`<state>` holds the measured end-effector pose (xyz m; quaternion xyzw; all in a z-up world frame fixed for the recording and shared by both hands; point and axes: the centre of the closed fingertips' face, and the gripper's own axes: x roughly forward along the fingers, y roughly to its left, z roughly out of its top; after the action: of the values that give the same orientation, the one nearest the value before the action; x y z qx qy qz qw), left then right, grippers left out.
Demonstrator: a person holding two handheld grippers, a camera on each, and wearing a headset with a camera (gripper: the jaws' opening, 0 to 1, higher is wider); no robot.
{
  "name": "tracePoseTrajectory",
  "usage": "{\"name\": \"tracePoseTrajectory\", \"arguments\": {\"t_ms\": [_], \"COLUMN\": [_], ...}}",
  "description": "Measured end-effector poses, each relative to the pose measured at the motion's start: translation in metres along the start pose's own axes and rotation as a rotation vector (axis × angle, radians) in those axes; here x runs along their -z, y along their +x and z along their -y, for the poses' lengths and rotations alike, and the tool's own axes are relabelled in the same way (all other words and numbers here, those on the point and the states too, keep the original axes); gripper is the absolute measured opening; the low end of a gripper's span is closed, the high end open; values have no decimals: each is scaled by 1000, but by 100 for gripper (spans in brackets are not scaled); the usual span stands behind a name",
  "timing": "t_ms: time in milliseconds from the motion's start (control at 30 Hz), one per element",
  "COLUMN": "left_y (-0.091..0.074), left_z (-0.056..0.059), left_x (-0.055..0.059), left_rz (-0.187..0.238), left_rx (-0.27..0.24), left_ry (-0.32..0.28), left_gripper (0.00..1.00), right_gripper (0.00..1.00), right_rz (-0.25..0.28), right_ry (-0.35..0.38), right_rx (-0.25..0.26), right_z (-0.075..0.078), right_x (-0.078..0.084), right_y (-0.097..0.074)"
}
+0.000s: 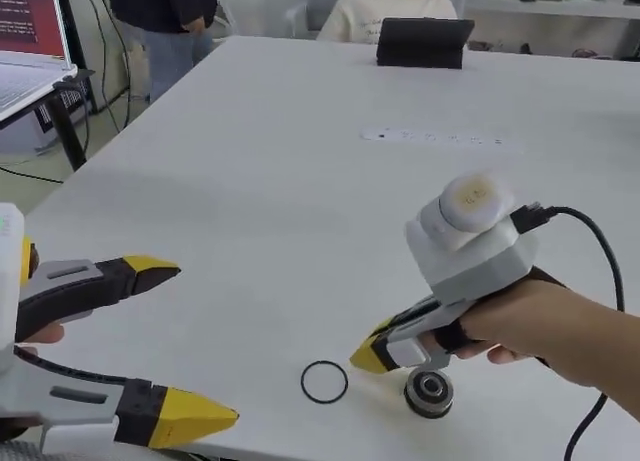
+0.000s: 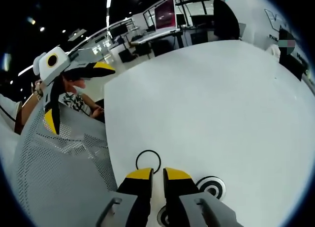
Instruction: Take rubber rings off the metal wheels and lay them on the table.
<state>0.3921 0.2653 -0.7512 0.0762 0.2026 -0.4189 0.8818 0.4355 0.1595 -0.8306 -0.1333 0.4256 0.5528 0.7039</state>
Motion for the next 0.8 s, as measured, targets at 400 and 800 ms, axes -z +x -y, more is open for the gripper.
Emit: {"name": "tracePoseTrajectory", "arguments": {"t_ms": [400, 800], "left_y": [0, 2], "left_z": [1, 10], "left_x": [-1, -3], "left_rz": [-6, 1], "left_rx": [7, 29], "left_ry": [6, 1], "left_gripper": [90, 89], "right_gripper": [8, 11], "right_rz": [52, 117], "right_ry": [-50, -111], "right_rx": [22, 39], "right_z": [-4, -15], "right_x": [-4, -5], "right_y": [-35, -79]}}
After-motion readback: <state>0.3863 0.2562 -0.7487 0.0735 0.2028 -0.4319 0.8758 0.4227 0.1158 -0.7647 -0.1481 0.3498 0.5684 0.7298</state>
